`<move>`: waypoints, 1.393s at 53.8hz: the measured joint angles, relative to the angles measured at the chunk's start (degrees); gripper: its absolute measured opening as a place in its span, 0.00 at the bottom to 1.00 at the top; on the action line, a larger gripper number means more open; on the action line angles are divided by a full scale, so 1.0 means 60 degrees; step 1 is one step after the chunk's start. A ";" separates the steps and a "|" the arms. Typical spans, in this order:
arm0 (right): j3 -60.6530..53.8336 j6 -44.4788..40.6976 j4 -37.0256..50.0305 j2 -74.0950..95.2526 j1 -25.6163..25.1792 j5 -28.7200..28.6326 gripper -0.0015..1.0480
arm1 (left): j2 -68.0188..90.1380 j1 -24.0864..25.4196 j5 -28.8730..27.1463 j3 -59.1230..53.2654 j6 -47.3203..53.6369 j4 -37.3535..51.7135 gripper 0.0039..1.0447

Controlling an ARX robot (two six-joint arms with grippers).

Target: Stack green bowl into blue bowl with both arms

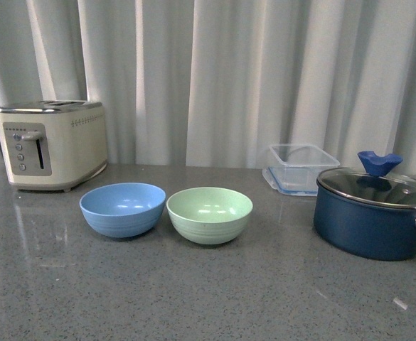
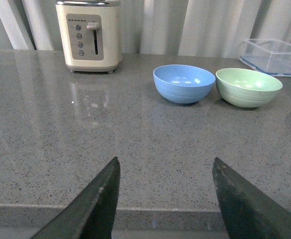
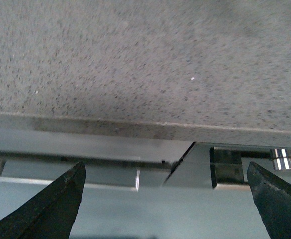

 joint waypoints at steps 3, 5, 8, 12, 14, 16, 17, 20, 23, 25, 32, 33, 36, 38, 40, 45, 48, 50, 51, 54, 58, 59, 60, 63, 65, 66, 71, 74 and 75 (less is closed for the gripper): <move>0.1188 -0.0208 0.0306 0.2018 0.0484 0.0255 0.90 | 0.0000 0.0000 0.0000 0.0000 0.0000 0.0000 0.67; 0.1945 -0.0350 0.0528 0.3009 0.0714 0.0415 0.90 | 0.0000 0.0000 0.0000 0.0000 0.0000 0.0000 0.74; 0.3093 -0.0448 0.0565 0.4295 0.1042 0.0514 0.90 | 0.0000 0.0000 -0.0004 0.0000 0.0000 0.0000 0.84; 0.4594 -0.0769 0.0685 0.5905 0.1643 0.0805 0.90 | 0.0000 0.0000 -0.0011 0.0000 0.0004 0.0000 0.95; 0.5184 -0.0860 0.0743 0.6521 0.1927 0.0922 0.90 | 0.0000 0.0000 -0.0011 0.0000 0.0000 0.0000 0.93; 0.5581 -0.0914 0.0758 0.6925 0.2116 0.0889 0.90 | 0.0000 0.0000 -0.0007 0.0000 0.0004 0.0000 0.93; 0.5821 -0.0947 0.0761 0.7176 0.2240 0.0863 0.90 | 0.0000 0.0000 -0.0007 0.0000 0.0004 0.0000 0.94; 0.6459 -0.0962 0.0750 0.7843 0.2568 0.0903 0.90 | 0.0000 0.0000 -0.0007 0.0000 0.0004 0.0000 0.94; 0.6929 -0.0936 0.0670 0.8335 0.2794 0.0838 0.90 | 0.0000 0.0000 -0.0007 0.0000 0.0004 0.0000 0.94; 0.7257 -0.0925 0.0619 0.8695 0.2962 0.0845 0.90 | 0.0000 0.0000 -0.0011 0.0000 0.0004 0.0000 0.94; 0.8182 -0.0656 0.0484 0.9785 0.3271 0.0514 0.90 | 0.0000 0.0000 -0.0011 0.0000 0.0004 0.0000 0.94; 0.8324 -0.0586 0.0477 0.9949 0.3275 0.0390 0.90 | 0.0000 0.0000 -0.0011 0.0000 0.0004 0.0000 0.94; 0.8808 -0.0463 0.0539 1.0524 0.3260 0.0189 0.90 | 0.0000 0.0000 -0.0011 0.0000 0.0004 0.0000 0.94; 0.9063 -0.0412 0.0594 1.0856 0.3220 0.0091 0.90 | 0.0000 0.0000 -0.0011 0.0000 0.0004 0.0000 0.94; 0.9315 -0.0328 0.0590 1.1176 0.3147 -0.0076 0.90 | 0.0000 0.0000 -0.0011 0.0000 0.0004 0.0000 0.94; 0.9938 -0.0073 0.0390 1.1879 0.2936 -0.0273 0.90 | 0.0000 0.0000 -0.0011 0.0000 0.0004 0.0000 0.94; 1.0360 0.0106 0.0182 1.2273 0.2794 -0.0295 0.90 | 0.0000 0.0000 -0.0011 0.0000 0.0004 0.0000 0.94; 1.0655 0.0215 0.0055 1.2502 0.2710 -0.0339 0.90 | 0.0000 0.0000 -0.0011 0.0000 0.0004 0.0000 0.94; 1.0881 0.0313 -0.0040 1.2670 0.2652 -0.0379 0.90 | 0.0000 0.0000 -0.0011 0.0000 0.0004 0.0000 0.94; 1.1515 0.0546 -0.0339 1.3081 0.2535 -0.0419 0.90 | 0.0000 0.0000 -0.0011 0.0000 0.0004 0.0000 0.94; 1.2298 0.0798 -0.0590 1.3551 0.2422 -0.0423 0.90 | 0.0000 0.0000 -0.0011 0.0000 0.0004 0.0000 0.94; 1.2571 0.0871 -0.0674 1.3704 0.2393 -0.0423 0.90 | 0.0000 0.0000 -0.0011 0.0000 0.0004 0.0000 0.94; 1.2703 0.0933 -0.0718 1.3777 0.2382 -0.0423 0.90 | 0.0000 0.0000 -0.0011 0.0000 0.0004 0.0000 0.94; 1.3391 0.1086 -0.0958 1.4138 0.2350 -0.0430 0.90 | 0.0000 0.0000 -0.0011 0.0000 0.0004 0.0000 0.94; 1.3788 0.1180 -0.1078 1.4345 0.2346 -0.0430 0.90 | 0.0000 0.0000 -0.0011 0.0000 0.0004 0.0000 0.94; 1.4039 0.1213 -0.1133 1.4469 0.2346 -0.0430 0.90 | 0.0000 0.0000 -0.0011 0.0000 0.0004 0.0000 0.94; 1.5446 0.1475 -0.1596 1.5158 0.2371 -0.0492 0.90 | 0.0000 0.0000 -0.0011 0.0000 0.0004 0.0000 0.94; 1.5945 0.1585 -0.1723 1.5406 0.2393 -0.0495 0.90 | 0.0000 0.0000 -0.0011 0.0000 0.0004 0.0000 0.94; 1.6072 0.1614 -0.1763 1.5471 0.2401 -0.0506 0.90 | 0.0000 0.0000 -0.0011 0.0000 0.0004 0.0000 0.94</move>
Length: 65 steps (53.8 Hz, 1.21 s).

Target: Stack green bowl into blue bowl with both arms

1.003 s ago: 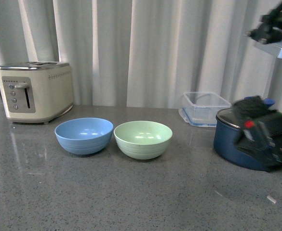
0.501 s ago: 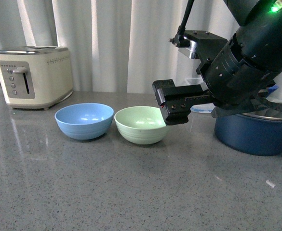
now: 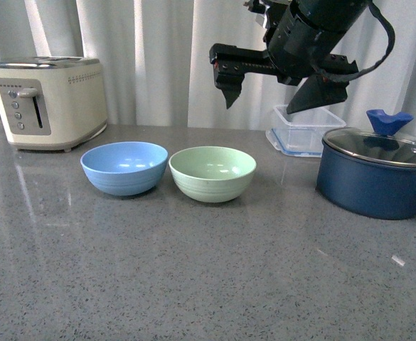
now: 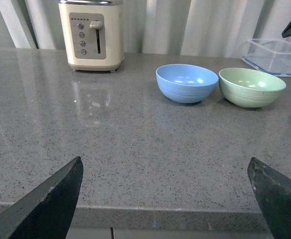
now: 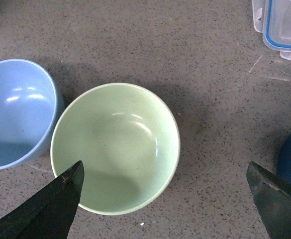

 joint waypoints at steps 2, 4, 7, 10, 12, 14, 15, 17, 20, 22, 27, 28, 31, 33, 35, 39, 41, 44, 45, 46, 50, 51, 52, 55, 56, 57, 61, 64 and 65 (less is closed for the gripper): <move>0.0186 0.0025 -0.0044 0.0120 0.0022 0.0000 0.90 | 0.0000 0.0000 0.0000 0.0000 0.0000 0.0000 0.94; 0.0299 0.0029 -0.0066 0.0219 0.0047 -0.0004 0.90 | 0.0000 0.0000 0.0000 0.0000 0.0000 0.0000 0.94; 0.0386 0.0044 -0.0113 0.0342 0.0073 -0.0018 0.90 | 0.0000 0.0000 0.0000 0.0000 0.0000 0.0000 0.94; 0.0408 0.0066 -0.0113 0.0481 0.0095 -0.0015 0.90 | 0.0000 0.0000 0.0000 0.0000 0.0000 0.0000 0.94; 0.0408 0.0073 -0.0113 0.0557 0.0102 -0.0022 0.90 | 0.0000 0.0000 0.0000 0.0000 0.0000 0.0000 0.94; 0.0408 0.0095 -0.0109 0.0656 0.0106 -0.0033 0.90 | 0.0000 0.0000 0.0000 0.0000 0.0000 0.0000 0.94; 0.0408 0.0098 -0.0098 0.0703 0.0106 -0.0055 0.90 | 0.0000 0.0000 0.0000 0.0000 0.0000 0.0000 0.94; 0.0408 0.0098 -0.0062 0.0776 0.0109 -0.0058 0.90 | 0.0000 0.0000 0.0000 0.0000 0.0000 0.0000 0.94; 0.0408 0.0098 -0.0055 0.0845 0.0109 -0.0087 0.90 | 0.0000 0.0000 0.0000 0.0000 0.0000 0.0000 0.94; 0.0408 0.0098 -0.0015 0.0918 0.0109 -0.0098 0.90 | 0.0000 0.0000 0.0000 0.0000 0.0000 0.0000 0.94; 0.0408 0.0098 -0.0004 0.1089 0.0095 -0.0135 0.90 | 0.0000 0.0000 0.0000 0.0000 0.0000 0.0000 0.94; 0.0408 0.0098 -0.0004 0.1126 0.0091 -0.0149 0.90 | 0.0000 0.0000 0.0000 0.0000 0.0000 0.0000 0.94; 0.0419 0.0098 -0.0004 0.1217 0.0080 -0.0197 0.90 | 0.0000 0.0000 0.0000 0.0000 0.0000 0.0000 0.94; 0.0433 0.0098 -0.0004 0.1282 0.0066 -0.0237 0.90 | 0.0000 0.0000 0.0000 0.0000 0.0000 0.0000 0.94; 0.0474 0.0098 -0.0004 0.1366 0.0047 -0.0248 0.90 | 0.0000 0.0000 0.0000 0.0000 0.0000 0.0000 0.94; 0.0565 0.0091 -0.0011 0.1490 0.0015 -0.0270 0.90 | 0.0000 0.0000 0.0000 0.0000 0.0000 0.0000 0.94; 0.0616 0.0091 -0.0007 0.1559 -0.0004 -0.0273 0.90 | 0.0000 0.0000 0.0000 0.0000 0.0000 0.0000 0.94; 0.0714 0.0076 -0.0018 0.1694 -0.0036 -0.0277 0.90 | 0.0000 0.0000 0.0000 0.0000 0.0000 0.0000 0.94; 0.0747 0.0073 -0.0029 0.1723 -0.0051 -0.0281 0.90 | 0.0000 0.0000 0.0000 0.0000 0.0000 0.0000 0.94; 0.0765 0.0069 -0.0029 0.1767 -0.0058 -0.0291 0.90 | 0.0000 0.0000 0.0000 0.0000 0.0000 0.0000 0.94; 0.0827 0.0062 -0.0047 0.1887 -0.0091 -0.0350 0.90 | 0.0000 0.0000 0.0000 0.0000 0.0000 0.0000 0.94; 0.0838 0.0058 -0.0055 0.1916 -0.0098 -0.0364 0.90 | 0.0000 0.0000 0.0000 0.0000 0.0000 0.0000 0.94; 0.0849 0.0055 -0.0051 0.1942 -0.0106 -0.0368 0.90 | 0.0000 0.0000 0.0000 0.0000 0.0000 0.0000 0.94; 0.0874 0.0051 -0.0051 0.2025 -0.0124 -0.0415 0.90 | 0.0000 0.0000 0.0000 0.0000 0.0000 0.0000 0.94; 0.0871 0.0036 -0.0047 0.2040 -0.0128 -0.0415 0.90 | 0.0000 0.0000 0.0000 0.0000 0.0000 0.0000 0.94; 0.0874 0.0025 -0.0047 0.2069 -0.0131 -0.0415 0.90 | 0.0000 0.0000 0.0000 0.0000 0.0000 0.0000 0.94; 0.0867 0.0000 0.0044 0.2153 -0.0135 -0.0463 0.90 | 0.0000 0.0000 0.0000 0.0000 0.0000 0.0000 0.94; 0.0860 -0.0007 0.0087 0.2182 -0.0138 -0.0492 0.90 | 0.0000 0.0000 0.0000 0.0000 0.0000 0.0000 0.94; 0.0845 -0.0004 0.0095 0.2193 -0.0138 -0.0521 0.90 | 0.0000 0.0000 0.0000 0.0000 0.0000 0.0000 0.94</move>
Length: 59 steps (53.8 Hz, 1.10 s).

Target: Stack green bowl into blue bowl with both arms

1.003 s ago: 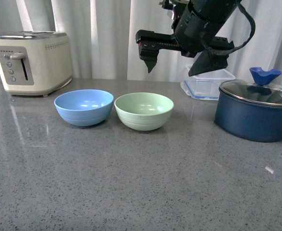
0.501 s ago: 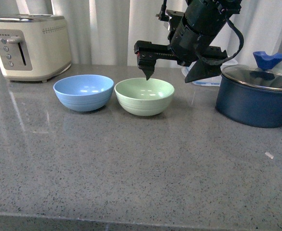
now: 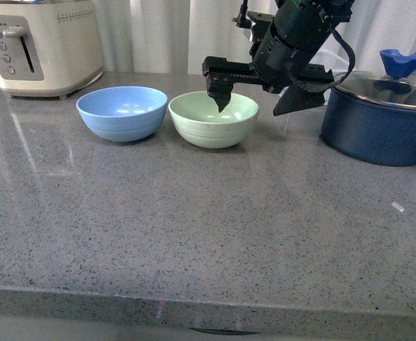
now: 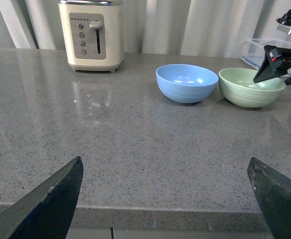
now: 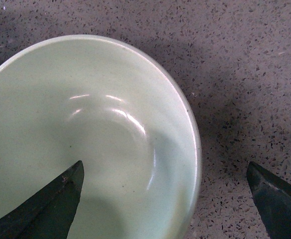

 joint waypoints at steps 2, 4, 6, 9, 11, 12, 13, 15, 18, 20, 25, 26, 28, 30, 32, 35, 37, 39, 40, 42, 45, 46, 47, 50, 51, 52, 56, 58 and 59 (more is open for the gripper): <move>-0.0036 0.0000 0.0025 0.0004 -0.0004 -0.0029 0.90 | 0.0000 0.0000 0.0000 0.0000 0.0000 0.0000 0.94; -0.0084 -0.0004 0.0087 0.0004 -0.0004 -0.0073 0.90 | 0.0000 0.0000 0.0000 0.0000 0.0000 0.0000 0.94; -0.0149 -0.0004 0.0157 0.0004 -0.0004 -0.0109 0.90 | 0.0000 0.0000 0.0000 0.0000 0.0000 0.0000 0.94; -0.0288 -0.0007 0.0313 0.0004 -0.0004 -0.0149 0.90 | 0.0000 0.0000 0.0000 0.0000 0.0000 0.0000 0.94; -0.0350 0.0000 0.0386 0.0004 -0.0004 -0.0124 0.89 | 0.0000 0.0000 0.0000 0.0000 0.0000 0.0000 0.94; -0.0397 -0.0004 0.0433 0.0004 -0.0004 -0.0113 0.86 | 0.0000 0.0000 0.0000 0.0000 0.0000 0.0000 0.94; -0.0463 -0.0004 0.0499 0.0004 -0.0007 -0.0135 0.83 | 0.0000 0.0000 0.0000 0.0000 0.0000 0.0000 0.94; -0.0546 -0.0004 0.0521 0.0004 -0.0022 -0.0222 0.76 | 0.0000 0.0000 0.0000 0.0000 0.0000 0.0000 0.94; -0.0678 0.0044 0.0514 0.0004 -0.0047 -0.0259 0.66 | 0.0000 0.0000 0.0000 0.0000 0.0000 0.0000 0.94; -0.0798 0.0084 0.0590 0.0004 -0.0069 -0.0390 0.59 | 0.0000 0.0000 0.0000 0.0000 0.0000 0.0000 0.94; -0.0991 0.0164 0.0685 0.0000 -0.0113 -0.0452 0.48 | 0.0000 0.0000 0.0000 0.0000 0.0000 0.0000 0.94; -0.1024 0.0178 0.0688 0.0000 -0.0117 -0.0484 0.46 | 0.0000 0.0000 0.0000 0.0000 0.0000 0.0000 0.94; -0.1122 0.0182 0.0718 0.0000 -0.0142 -0.0532 0.41 | 0.0000 0.0000 0.0000 0.0000 0.0000 0.0000 0.94; -0.1239 0.0182 0.0790 -0.0011 -0.0168 -0.0517 0.36 | 0.0000 0.0000 0.0000 0.0000 0.0000 0.0000 0.94; -0.1373 0.0193 0.0863 -0.0036 -0.0186 -0.0539 0.31 | 0.0000 0.0000 0.0000 0.0000 0.0000 0.0000 0.94; -0.1497 0.0248 0.0889 -0.0087 -0.0226 -0.0641 0.24 | 0.0000 0.0000 0.0000 0.0000 0.0000 0.0000 0.94; -0.1555 0.0273 0.0933 -0.0160 -0.0259 -0.0670 0.20 | 0.0000 0.0000 0.0000 0.0000 0.0000 0.0000 0.94; -0.1636 0.0288 0.0991 -0.0273 -0.0288 -0.0729 0.15 | 0.0000 0.0000 0.0000 0.0000 0.0000 0.0000 0.94; -0.1657 0.0288 0.1002 -0.0299 -0.0295 -0.0758 0.13 | 0.0000 0.0000 0.0000 0.0000 0.0000 0.0000 0.94; -0.1705 0.0291 0.1031 -0.0397 -0.0324 -0.0812 0.09 | 0.0000 0.0000 0.0000 0.0000 0.0000 0.0000 0.94; -0.1723 0.0361 0.1038 -0.0550 -0.0364 -0.0889 0.03 | 0.0000 0.0000 0.0000 0.0000 0.0000 0.0000 0.94; -0.1723 0.0321 0.1035 -0.0634 -0.0382 -0.0892 0.01 | 0.0000 0.0000 0.0000 0.0000 0.0000 0.0000 0.94; -0.1723 0.0310 0.1031 -0.0656 -0.0386 -0.0889 0.01 | 0.0000 0.0000 0.0000 0.0000 0.0000 0.0000 0.94; -0.1723 0.0277 0.1005 -0.0710 -0.0415 -0.0823 0.01 | 0.0000 0.0000 0.0000 0.0000 0.0000 0.0000 0.94; -0.1719 0.0266 0.0987 -0.0714 -0.0441 -0.0827 0.01 | 0.0000 0.0000 0.0000 0.0000 0.0000 0.0000 0.94; -0.1690 0.0262 0.0922 -0.0714 -0.0484 -0.0823 0.01 | 0.0000 0.0000 0.0000 0.0000 0.0000 0.0000 0.94; -0.1614 0.0251 0.0794 -0.0710 -0.0565 -0.0834 0.01 | 0.0000 0.0000 0.0000 0.0000 0.0000 0.0000 0.94; -0.1555 0.0240 0.0750 -0.0703 -0.0586 -0.0827 0.01 | 0.0000 0.0000 0.0000 0.0000 0.0000 0.0000 0.94; -0.1472 0.0229 0.0685 -0.0692 -0.0612 -0.0820 0.01 | 0.0000 0.0000 0.0000 0.0000 0.0000 0.0000 0.94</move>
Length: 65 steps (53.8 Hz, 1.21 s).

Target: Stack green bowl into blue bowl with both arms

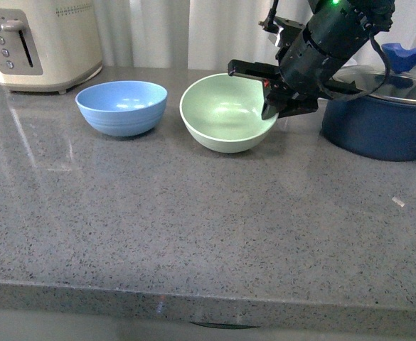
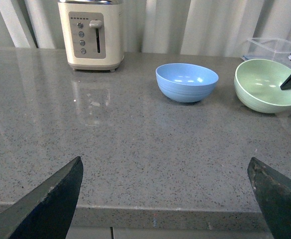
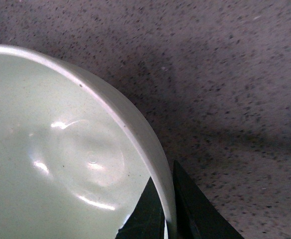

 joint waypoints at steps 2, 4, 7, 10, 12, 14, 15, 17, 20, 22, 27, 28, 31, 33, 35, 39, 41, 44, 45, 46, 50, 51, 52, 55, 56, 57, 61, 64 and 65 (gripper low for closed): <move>0.0215 -0.0011 -0.0131 0.0029 -0.0047 0.0029 0.01 | 0.0000 0.0000 0.0000 0.0000 0.0000 0.0000 0.94; 0.0448 -0.0011 -0.0229 0.0044 -0.0091 -0.0004 0.01 | 0.0000 0.0000 0.0000 0.0000 0.0000 0.0000 0.94; 0.0965 -0.0007 -0.0455 0.0062 -0.0157 -0.0029 0.01 | 0.0000 0.0000 0.0000 0.0000 0.0000 0.0000 0.94; 0.1472 0.0000 -0.0648 0.0109 -0.0175 -0.0051 0.01 | 0.0000 0.0000 0.0000 0.0000 0.0000 0.0000 0.94; 0.1971 0.0022 -0.0885 0.0200 -0.0168 -0.0117 0.01 | 0.0000 0.0000 0.0000 0.0000 0.0000 0.0000 0.94; 0.2361 0.0040 -0.1086 0.0291 -0.0138 -0.0197 0.01 | 0.0000 0.0000 0.0000 0.0000 0.0000 0.0000 0.94; 0.2561 0.0058 -0.1195 0.0346 -0.0120 -0.0248 0.01 | 0.0000 0.0000 0.0000 0.0000 0.0000 0.0000 0.94; 0.2951 0.0087 -0.1392 0.0452 -0.0069 -0.0331 0.01 | 0.0000 0.0000 0.0000 0.0000 0.0000 0.0000 0.94; 0.3504 0.0087 -0.1632 0.0652 0.0029 -0.0477 0.01 | 0.0000 0.0000 0.0000 0.0000 0.0000 0.0000 0.94; 0.3752 0.0084 -0.1749 0.0739 0.0091 -0.0554 0.01 | 0.0000 0.0000 0.0000 0.0000 0.0000 0.0000 0.94; 0.4255 0.0029 -0.1851 0.0976 0.0299 -0.0743 0.01 | 0.0000 0.0000 0.0000 0.0000 0.0000 0.0000 0.94; 0.4346 0.0018 -0.1861 0.1020 0.0342 -0.0772 0.01 | 0.0000 0.0000 0.0000 0.0000 0.0000 0.0000 0.94; 0.4605 0.0007 -0.1920 0.1162 0.0477 -0.0871 0.01 | 0.0000 0.0000 0.0000 0.0000 0.0000 0.0000 0.94; 0.4707 -0.0011 -0.1923 0.1242 0.0543 -0.0918 0.01 | 0.0000 0.0000 0.0000 0.0000 0.0000 0.0000 0.94; 0.4812 -0.0040 -0.1934 0.1308 0.0608 -0.0947 0.01 | 0.0000 0.0000 0.0000 0.0000 0.0000 0.0000 0.94; 0.5013 -0.0066 -0.1960 0.1468 0.0743 -0.1053 0.01 | 0.0000 0.0000 0.0000 0.0000 0.0000 0.0000 0.94; 0.5155 -0.0102 -0.1967 0.1585 0.0827 -0.1126 0.01 | 0.0000 0.0000 0.0000 0.0000 0.0000 0.0000 0.94; 0.5362 -0.0178 -0.2018 0.1749 0.0947 -0.1217 0.01 | 0.0000 0.0000 0.0000 0.0000 0.0000 0.0000 0.94; 0.5472 -0.0226 -0.2058 0.1829 0.1002 -0.1264 0.01 | 0.0000 0.0000 0.0000 0.0000 0.0000 0.0000 0.94; 0.5544 -0.0244 -0.2080 0.1891 0.1038 -0.1275 0.01 | 0.0000 0.0000 0.0000 0.0000 0.0000 0.0000 0.94; 0.5803 -0.0306 -0.2146 0.2084 0.1144 -0.1344 0.01 | 0.0000 0.0000 0.0000 0.0000 0.0000 0.0000 0.94; 0.5909 -0.0313 -0.2186 0.2157 0.1177 -0.1370 0.01 | 0.0000 0.0000 0.0000 0.0000 0.0000 0.0000 0.94; 0.6029 -0.0321 -0.2233 0.2244 0.1209 -0.1384 0.01 | 0.0000 0.0000 0.0000 0.0000 0.0000 0.0000 0.94; 0.6426 -0.0390 -0.2375 0.2517 0.1297 -0.1490 0.01 | 0.0000 0.0000 0.0000 0.0000 0.0000 0.0000 0.94; 0.6692 -0.0426 -0.2488 0.2677 0.1341 -0.1523 0.01 | 0.0000 0.0000 0.0000 0.0000 0.0000 0.0000 0.94; 0.6896 -0.0433 -0.2597 0.2805 0.1362 -0.1541 0.01 | 0.0000 0.0000 0.0000 0.0000 0.0000 0.0000 0.94; 0.7803 -0.0495 -0.3118 0.3362 0.1443 -0.1657 0.01 | 0.0000 0.0000 0.0000 0.0000 0.0000 0.0000 0.94; 0.8317 -0.0539 -0.3388 0.3745 0.1501 -0.1668 0.01 | 0.0000 0.0000 0.0000 0.0000 0.0000 0.0000 0.94; 0.8400 -0.0539 -0.3428 0.3821 0.1512 -0.1694 0.01 | 0.0000 0.0000 0.0000 0.0000 0.0000 0.0000 0.94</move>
